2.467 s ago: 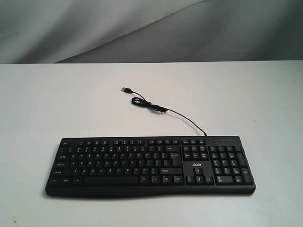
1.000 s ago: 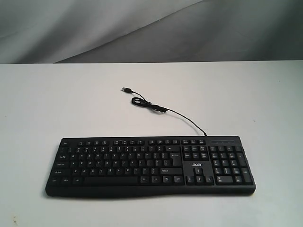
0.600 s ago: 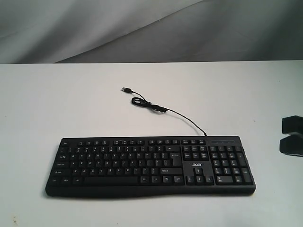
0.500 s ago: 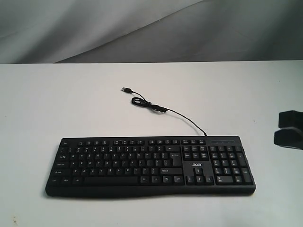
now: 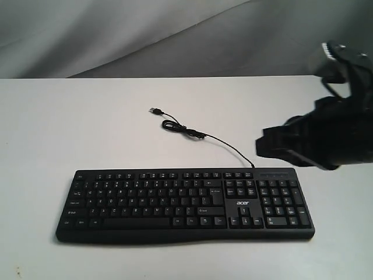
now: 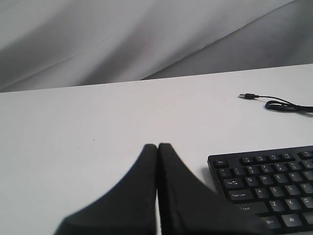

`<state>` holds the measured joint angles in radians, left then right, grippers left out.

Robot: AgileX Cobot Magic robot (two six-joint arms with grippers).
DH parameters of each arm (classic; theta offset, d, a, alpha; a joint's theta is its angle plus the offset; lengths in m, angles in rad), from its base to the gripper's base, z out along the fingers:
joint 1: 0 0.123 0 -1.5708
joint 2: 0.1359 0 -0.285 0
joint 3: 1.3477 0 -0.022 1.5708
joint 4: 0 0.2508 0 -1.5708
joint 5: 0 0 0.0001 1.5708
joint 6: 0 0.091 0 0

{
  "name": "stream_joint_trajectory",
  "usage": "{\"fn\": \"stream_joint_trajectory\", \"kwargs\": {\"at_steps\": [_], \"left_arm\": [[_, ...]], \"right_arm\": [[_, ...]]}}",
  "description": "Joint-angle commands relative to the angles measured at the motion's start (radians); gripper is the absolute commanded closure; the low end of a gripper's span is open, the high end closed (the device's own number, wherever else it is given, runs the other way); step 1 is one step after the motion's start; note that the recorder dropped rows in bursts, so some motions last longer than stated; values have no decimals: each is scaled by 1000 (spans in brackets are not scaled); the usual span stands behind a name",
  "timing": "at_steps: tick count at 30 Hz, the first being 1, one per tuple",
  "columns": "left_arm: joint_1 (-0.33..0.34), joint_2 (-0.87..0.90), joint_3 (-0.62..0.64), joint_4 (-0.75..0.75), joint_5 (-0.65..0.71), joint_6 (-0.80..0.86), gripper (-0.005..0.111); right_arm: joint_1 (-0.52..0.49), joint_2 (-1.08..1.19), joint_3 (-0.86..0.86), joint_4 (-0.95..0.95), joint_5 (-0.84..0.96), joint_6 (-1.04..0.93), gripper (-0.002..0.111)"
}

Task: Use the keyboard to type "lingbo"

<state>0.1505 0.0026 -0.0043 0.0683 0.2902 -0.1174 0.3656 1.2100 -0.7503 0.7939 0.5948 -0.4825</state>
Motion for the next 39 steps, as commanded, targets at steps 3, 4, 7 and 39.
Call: {"fn": "stream_joint_trajectory", "kwargs": {"at_steps": [3, 4, 7, 39], "left_arm": [[2, -3, 4, -8, -5, -4, 106], [2, -3, 4, -8, -5, -4, 106], [2, -3, 4, -8, -5, -4, 106], [2, -3, 4, -8, -5, -4, 106]], "right_arm": [[190, 227, -128, -93, -73, 50, 108], [206, 257, -143, -100, -84, 64, 108], [244, 357, -190, -106, -112, 69, 108], [313, 715, -369, -81, -137, 103, 108]]}}
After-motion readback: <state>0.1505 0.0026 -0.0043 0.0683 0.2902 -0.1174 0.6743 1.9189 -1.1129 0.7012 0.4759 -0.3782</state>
